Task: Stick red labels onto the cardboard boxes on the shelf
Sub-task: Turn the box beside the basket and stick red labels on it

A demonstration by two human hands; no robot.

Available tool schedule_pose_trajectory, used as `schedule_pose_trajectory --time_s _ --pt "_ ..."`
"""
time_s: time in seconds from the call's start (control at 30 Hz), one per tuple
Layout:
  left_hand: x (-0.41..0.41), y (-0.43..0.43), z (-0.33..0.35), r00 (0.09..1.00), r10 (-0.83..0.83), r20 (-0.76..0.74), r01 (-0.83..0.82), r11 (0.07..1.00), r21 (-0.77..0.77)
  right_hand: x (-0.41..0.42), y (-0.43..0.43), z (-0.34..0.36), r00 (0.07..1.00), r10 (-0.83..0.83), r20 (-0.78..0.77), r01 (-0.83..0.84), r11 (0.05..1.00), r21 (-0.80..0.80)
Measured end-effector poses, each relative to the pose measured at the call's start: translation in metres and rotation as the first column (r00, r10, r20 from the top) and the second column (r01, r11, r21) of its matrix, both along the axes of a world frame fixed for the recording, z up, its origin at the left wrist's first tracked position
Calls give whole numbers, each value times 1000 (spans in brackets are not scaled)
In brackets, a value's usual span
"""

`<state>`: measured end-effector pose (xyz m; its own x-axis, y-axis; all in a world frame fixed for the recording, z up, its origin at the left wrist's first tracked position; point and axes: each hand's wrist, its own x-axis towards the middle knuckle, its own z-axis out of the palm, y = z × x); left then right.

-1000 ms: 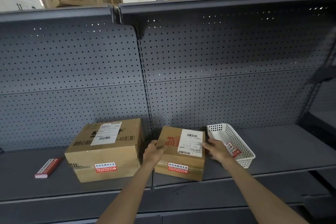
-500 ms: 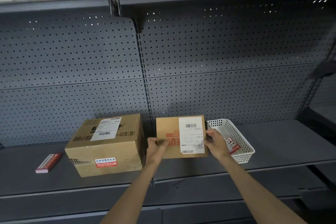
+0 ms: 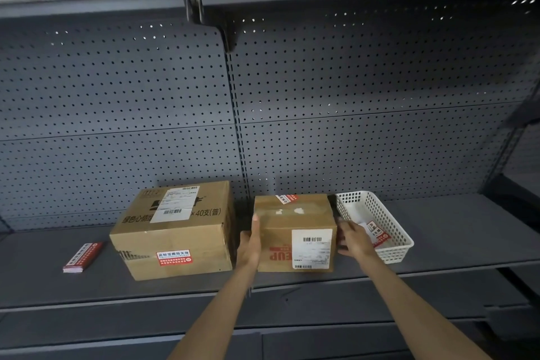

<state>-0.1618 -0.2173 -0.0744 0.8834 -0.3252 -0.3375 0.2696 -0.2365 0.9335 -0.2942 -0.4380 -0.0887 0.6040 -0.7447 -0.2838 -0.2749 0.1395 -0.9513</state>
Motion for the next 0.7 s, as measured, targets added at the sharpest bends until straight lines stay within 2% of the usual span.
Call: schedule_pose_trajectory --time_s 0.2,0.37,0.47,0.6,0.7 --pt "10 -6 12 989 -46 141 41 999 32 6 8 25 997 63 46 -58 992 -115" --pt "12 -10 10 988 -81 130 74 996 58 9 8 24 996 78 38 -71 986 -152" --pt "11 -8 12 989 -76 124 67 995 74 8 2 21 997 78 25 -70 970 -232" --pt "8 -5 18 978 -107 182 99 994 54 2 0 27 995 75 66 -49 941 -334" --pt "7 -1 18 966 -119 231 113 993 36 -5 2 29 987 133 92 -88 918 -387"
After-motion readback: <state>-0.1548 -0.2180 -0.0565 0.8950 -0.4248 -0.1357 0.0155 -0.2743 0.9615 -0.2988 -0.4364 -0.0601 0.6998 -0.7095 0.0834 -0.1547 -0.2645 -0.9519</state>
